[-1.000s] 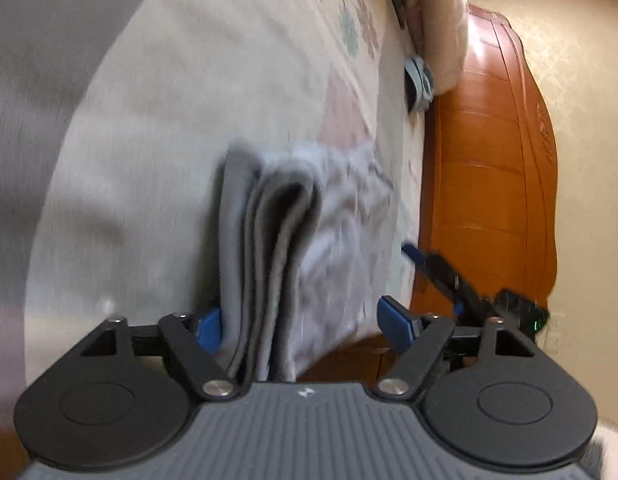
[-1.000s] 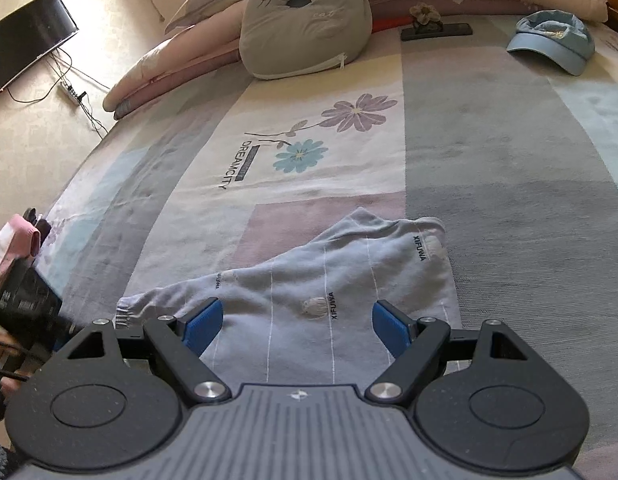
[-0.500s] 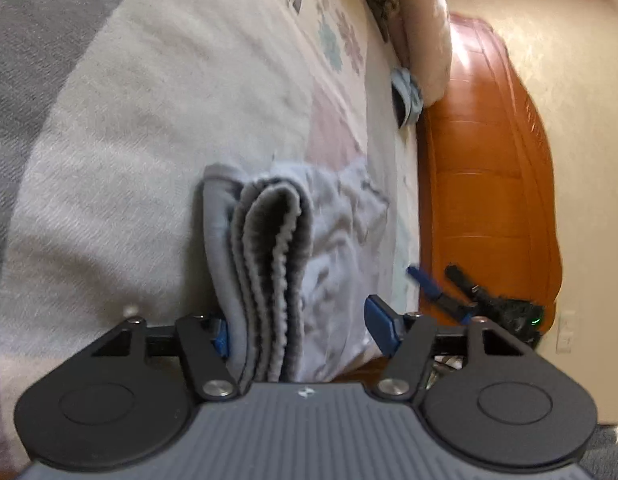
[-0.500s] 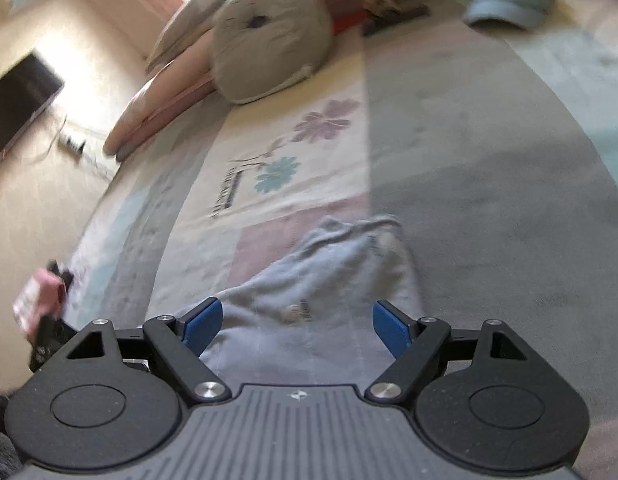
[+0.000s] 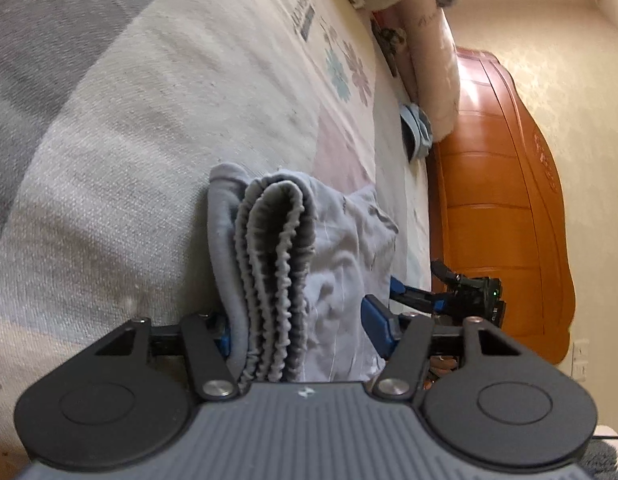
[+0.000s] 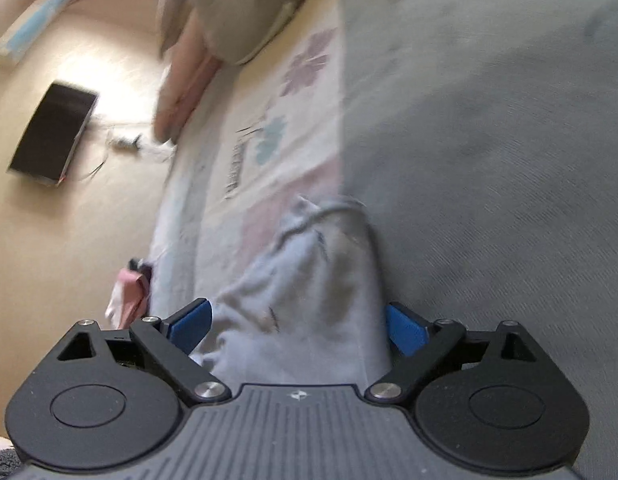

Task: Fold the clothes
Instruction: 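Grasp the folded ribbed edge of the garment with the left gripper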

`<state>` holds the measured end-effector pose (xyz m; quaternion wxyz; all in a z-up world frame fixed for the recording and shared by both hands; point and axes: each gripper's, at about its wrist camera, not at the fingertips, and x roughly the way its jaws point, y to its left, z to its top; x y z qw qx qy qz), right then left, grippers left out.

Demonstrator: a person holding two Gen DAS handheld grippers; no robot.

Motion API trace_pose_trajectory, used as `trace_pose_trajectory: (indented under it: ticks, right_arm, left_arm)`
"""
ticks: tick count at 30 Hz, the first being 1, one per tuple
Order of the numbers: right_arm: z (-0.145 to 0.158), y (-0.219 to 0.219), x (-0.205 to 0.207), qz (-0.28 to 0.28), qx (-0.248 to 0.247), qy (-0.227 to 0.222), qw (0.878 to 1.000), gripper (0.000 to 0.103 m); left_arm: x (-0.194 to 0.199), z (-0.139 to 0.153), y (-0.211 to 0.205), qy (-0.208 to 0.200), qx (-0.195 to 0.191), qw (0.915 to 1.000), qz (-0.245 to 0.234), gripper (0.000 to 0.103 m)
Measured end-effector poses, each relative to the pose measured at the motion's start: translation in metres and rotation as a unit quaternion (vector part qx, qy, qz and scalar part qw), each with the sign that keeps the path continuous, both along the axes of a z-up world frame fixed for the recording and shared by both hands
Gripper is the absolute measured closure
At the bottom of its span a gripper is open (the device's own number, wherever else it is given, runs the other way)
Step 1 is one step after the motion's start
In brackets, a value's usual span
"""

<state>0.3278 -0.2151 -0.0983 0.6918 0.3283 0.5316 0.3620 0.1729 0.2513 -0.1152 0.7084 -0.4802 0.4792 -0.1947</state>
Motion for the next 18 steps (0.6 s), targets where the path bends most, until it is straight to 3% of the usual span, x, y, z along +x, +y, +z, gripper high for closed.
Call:
trace_pose_trajectory:
  ticks: [5, 9, 13, 18]
  right_arm:
    - [0.000, 0.014, 0.012, 0.061, 0.010, 0.002, 0.998, 0.006]
    - [-0.002, 0.004, -0.010, 0.109, 0.014, 0.024, 0.994, 0.006]
    - [-0.001, 0.023, -0.009, 0.120, 0.027, 0.004, 0.992, 0.001]
    - [0.001, 0.037, -0.011, 0.128, 0.016, -0.018, 0.991, 0.003]
  left_arm:
    - [-0.009, 0.005, -0.008, 0.007, 0.019, 0.9992, 0.035, 0.042]
    - [-0.006, 0.004, -0.009, 0.012, 0.020, 0.9994, 0.025, 0.040]
    - [0.007, 0.006, -0.012, 0.017, 0.019, 0.9997, 0.005, 0.033]
    - [0.000, 0.011, -0.012, 0.009, 0.037, 0.9991, -0.020, 0.034]
